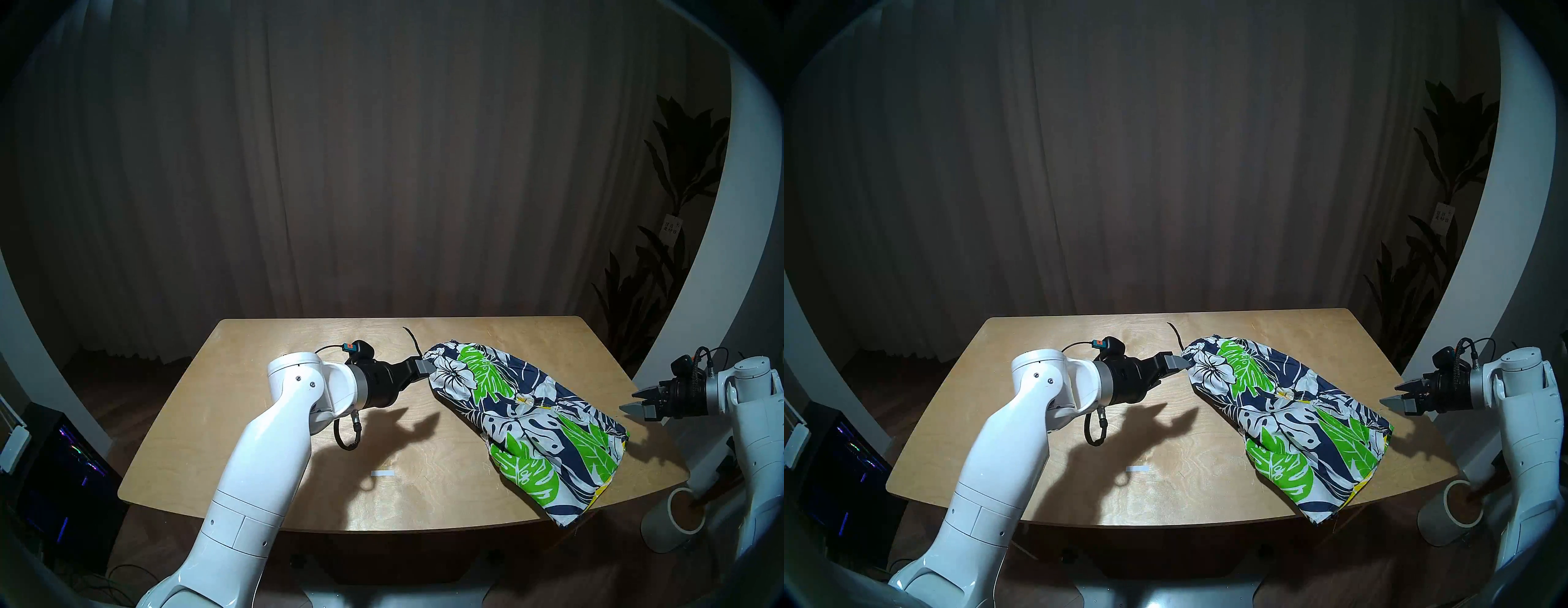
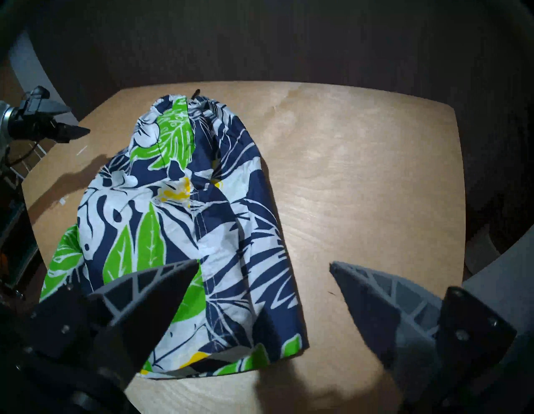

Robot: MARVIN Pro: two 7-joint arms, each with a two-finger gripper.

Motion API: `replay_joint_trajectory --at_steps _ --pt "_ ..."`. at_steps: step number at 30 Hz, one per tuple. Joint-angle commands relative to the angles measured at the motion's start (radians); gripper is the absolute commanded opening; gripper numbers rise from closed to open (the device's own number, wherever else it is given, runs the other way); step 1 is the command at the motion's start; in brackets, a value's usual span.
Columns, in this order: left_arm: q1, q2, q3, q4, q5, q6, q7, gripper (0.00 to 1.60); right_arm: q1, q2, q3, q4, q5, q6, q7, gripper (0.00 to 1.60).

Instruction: Fold the pants in half lengthwise, then in half again, and set them down flat

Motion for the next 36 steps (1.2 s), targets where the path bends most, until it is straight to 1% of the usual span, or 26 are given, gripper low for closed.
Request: replay_joint_trajectory --at_steps 1,3,6,7,10,11,12,14,18,19,20,23,25,30,33,36 --pt "-0.014 -0.022 0.002 -0.003 0.008 -0.023 0.021 1.60 0.112 0.045 -0.093 0.004 0.030 0.028 0.045 1.60" --pt "-0.014 -0.022 0.000 -0.002 0.008 -0.026 0.023 1.60 0.122 0.041 -0.101 0.005 0.028 0.026 0.037 1.60" --pt "-0.013 -0.024 -0.008 -0.004 0.006 -0.036 0.033 1.60 0.159 0.046 -0.152 0.029 0.025 0.034 0.032 1.60" --pt "-0.012 -0.025 -0.010 -0.004 0.004 -0.037 0.036 1.60 0.157 0.049 -0.161 0.029 0.029 0.033 0.031 1.60" --pt "-0.011 -0.030 -0.011 0.000 0.005 -0.044 0.050 1.60 0.203 0.047 -0.206 0.084 0.032 0.046 0.036 1.60" --pt "-0.011 -0.032 -0.011 0.002 0.005 -0.046 0.052 1.60 0.193 0.050 -0.210 0.084 0.038 0.045 0.030 1.60" --pt "-0.012 -0.037 -0.010 0.009 0.005 -0.051 0.061 1.60 0.229 0.046 -0.243 0.136 0.036 0.041 0.032 1.60" --pt "-0.014 -0.040 -0.009 0.013 0.005 -0.053 0.063 1.60 0.235 0.044 -0.255 0.154 0.032 0.037 0.030 1.60" --pt "-0.023 -0.049 -0.003 0.029 0.007 -0.061 0.077 1.60 0.281 0.033 -0.312 0.245 0.027 0.007 0.046 1.60" --pt "-0.031 -0.054 0.000 0.035 0.008 -0.064 0.084 1.60 0.320 0.030 -0.347 0.299 0.024 -0.008 0.065 1.60" --pt "-0.034 -0.056 0.001 0.038 0.008 -0.065 0.086 1.60 0.308 0.031 -0.347 0.298 0.029 -0.015 0.065 1.60" --pt "-0.042 -0.061 0.004 0.048 0.008 -0.070 0.093 1.60 0.341 0.026 -0.384 0.350 0.021 -0.039 0.085 1.60" --pt "-0.048 -0.064 0.007 0.057 0.008 -0.075 0.098 1.60 0.371 0.021 -0.425 0.396 0.009 -0.065 0.102 1.60" --pt "-0.053 -0.067 0.009 0.067 0.007 -0.082 0.101 1.60 0.420 0.018 -0.497 0.450 -0.022 -0.120 0.134 1.60" --pt "-0.055 -0.069 0.010 0.074 0.007 -0.087 0.100 1.60 0.449 0.012 -0.530 0.490 -0.021 -0.122 0.134 1.60" --pt "-0.056 -0.070 0.010 0.081 0.007 -0.093 0.098 1.60 0.462 0.015 -0.577 0.509 -0.021 -0.150 0.134 1.60"
